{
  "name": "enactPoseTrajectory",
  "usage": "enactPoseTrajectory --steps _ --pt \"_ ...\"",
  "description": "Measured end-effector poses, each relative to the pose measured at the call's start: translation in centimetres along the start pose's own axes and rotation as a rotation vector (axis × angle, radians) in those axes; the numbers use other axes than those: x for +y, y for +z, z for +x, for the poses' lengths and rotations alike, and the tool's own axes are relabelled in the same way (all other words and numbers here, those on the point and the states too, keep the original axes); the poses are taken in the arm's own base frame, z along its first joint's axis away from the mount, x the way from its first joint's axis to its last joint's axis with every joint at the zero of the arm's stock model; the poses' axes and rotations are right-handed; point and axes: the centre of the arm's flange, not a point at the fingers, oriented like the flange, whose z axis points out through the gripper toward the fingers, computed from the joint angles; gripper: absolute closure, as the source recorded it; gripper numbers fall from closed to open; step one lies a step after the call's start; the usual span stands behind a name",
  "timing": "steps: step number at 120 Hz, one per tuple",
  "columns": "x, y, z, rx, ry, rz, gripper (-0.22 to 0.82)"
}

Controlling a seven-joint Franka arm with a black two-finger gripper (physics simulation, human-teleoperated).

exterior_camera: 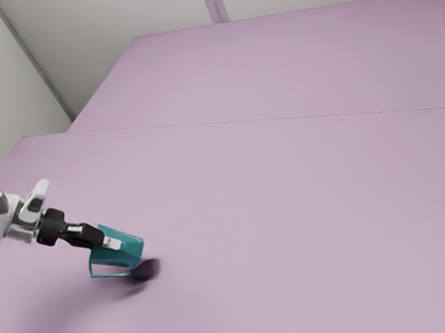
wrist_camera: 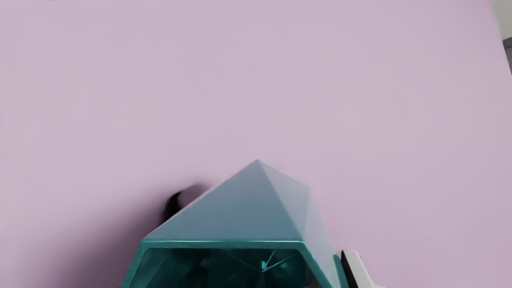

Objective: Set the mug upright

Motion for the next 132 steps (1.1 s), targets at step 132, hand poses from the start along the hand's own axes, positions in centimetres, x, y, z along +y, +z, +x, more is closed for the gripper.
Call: enactPoseTrajectory --steps 132 --pt "9.1 4.3 11.8 -0.476 0.111 0.611 0.77"
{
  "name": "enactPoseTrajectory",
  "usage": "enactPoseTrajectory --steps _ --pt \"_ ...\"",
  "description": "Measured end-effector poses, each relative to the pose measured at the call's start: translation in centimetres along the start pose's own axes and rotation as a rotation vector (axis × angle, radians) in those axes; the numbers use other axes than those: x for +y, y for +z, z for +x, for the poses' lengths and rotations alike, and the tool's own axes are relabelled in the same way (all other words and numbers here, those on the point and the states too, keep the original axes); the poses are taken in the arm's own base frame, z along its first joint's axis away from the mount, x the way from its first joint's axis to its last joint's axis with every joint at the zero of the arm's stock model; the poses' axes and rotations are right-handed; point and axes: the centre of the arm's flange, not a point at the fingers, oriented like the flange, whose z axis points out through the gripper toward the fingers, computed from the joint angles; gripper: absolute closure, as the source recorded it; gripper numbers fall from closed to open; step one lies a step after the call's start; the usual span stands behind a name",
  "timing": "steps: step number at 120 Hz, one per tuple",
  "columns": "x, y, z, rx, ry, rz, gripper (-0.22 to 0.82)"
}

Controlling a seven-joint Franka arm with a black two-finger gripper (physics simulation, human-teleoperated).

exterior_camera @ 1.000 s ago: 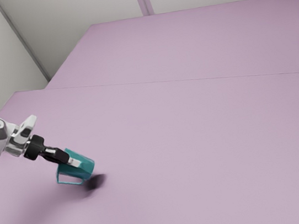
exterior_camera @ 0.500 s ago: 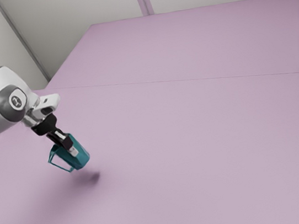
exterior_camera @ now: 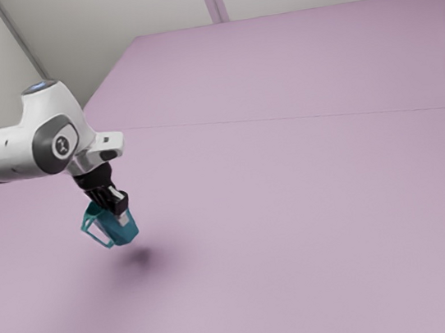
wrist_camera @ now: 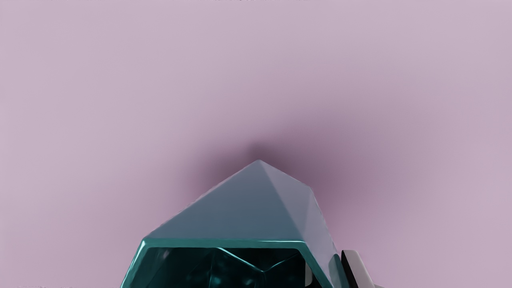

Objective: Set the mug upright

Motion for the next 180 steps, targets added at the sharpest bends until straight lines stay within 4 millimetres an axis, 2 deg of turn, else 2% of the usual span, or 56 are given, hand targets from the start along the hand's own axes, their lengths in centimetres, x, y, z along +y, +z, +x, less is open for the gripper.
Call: enactPoseTrajectory --steps 16,25,43,93,106,131,157,180 --pt "0.4 0.8 0.9 -0.006 -0.045 0.039 0.77" --pt "0.5 0.6 2.1 0.004 -0.067 0.058 0.77" --pt "2.4 0.7 3.7 0.014 -0.092 0.075 0.78" --pt "5.4 3.6 6.5 0.047 -0.155 0.094 0.77" --pt "5.2 4.3 6.8 0.05 -0.183 0.094 0.77" --pt "3.1 5.2 6.5 0.048 -0.263 0.089 0.78" --pt "4.1 6.2 7.1 0.047 -0.272 0.088 0.77" --pt "3.9 7.2 7.3 0.039 -0.292 0.088 0.78"
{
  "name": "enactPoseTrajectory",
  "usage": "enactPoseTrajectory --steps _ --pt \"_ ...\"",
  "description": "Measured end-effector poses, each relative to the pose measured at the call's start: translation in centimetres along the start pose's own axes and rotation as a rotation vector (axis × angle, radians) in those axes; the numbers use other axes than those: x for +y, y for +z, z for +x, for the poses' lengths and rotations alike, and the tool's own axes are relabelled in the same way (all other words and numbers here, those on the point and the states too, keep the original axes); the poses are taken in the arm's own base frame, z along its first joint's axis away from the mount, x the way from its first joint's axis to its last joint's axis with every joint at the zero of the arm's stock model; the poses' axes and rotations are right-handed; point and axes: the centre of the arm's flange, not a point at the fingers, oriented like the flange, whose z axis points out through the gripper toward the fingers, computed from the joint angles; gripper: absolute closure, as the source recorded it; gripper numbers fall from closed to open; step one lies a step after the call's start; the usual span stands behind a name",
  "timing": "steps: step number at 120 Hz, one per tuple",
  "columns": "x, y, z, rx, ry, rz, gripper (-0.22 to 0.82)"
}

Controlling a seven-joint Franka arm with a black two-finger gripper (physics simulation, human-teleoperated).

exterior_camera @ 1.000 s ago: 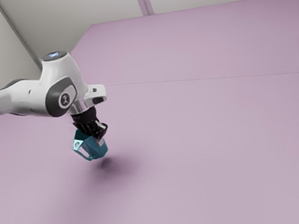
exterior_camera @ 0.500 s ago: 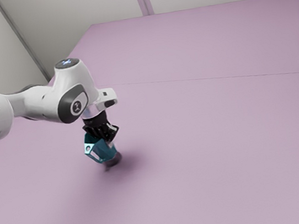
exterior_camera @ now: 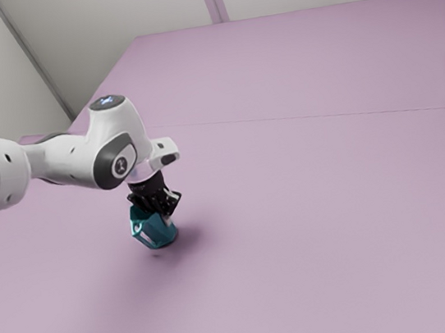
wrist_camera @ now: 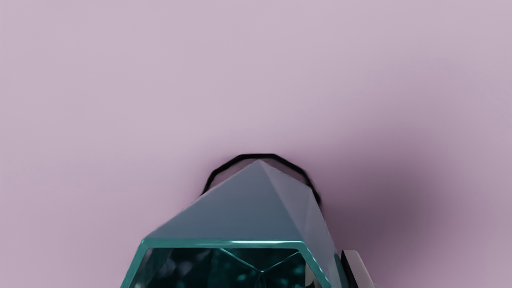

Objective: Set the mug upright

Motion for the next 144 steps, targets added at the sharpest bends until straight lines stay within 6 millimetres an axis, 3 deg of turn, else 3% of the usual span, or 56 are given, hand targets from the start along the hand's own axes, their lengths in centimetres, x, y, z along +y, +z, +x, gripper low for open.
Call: enactPoseTrajectory --steps 9,25,38,55,73,122,144 --pt "0.1 0.1 0.0 0.003 -0.004 0.0 0.75" --pt "0.6 -0.6 -0.2 0.025 -0.008 -0.011 0.46" --pt "0.9 -2.9 -0.3 0.071 -0.006 -0.013 0.28" --pt "1.1 -6.8 -0.8 0.14 -0.002 -0.013 0.15" --pt "1.6 -10.4 -1.2 0.169 0.002 -0.019 0.08" --pt "0.3 -24.7 0.2 0.12 -0.044 -0.072 0.03" --pt "-0.2 -28.0 0.1 0.076 -0.049 -0.072 0.02"
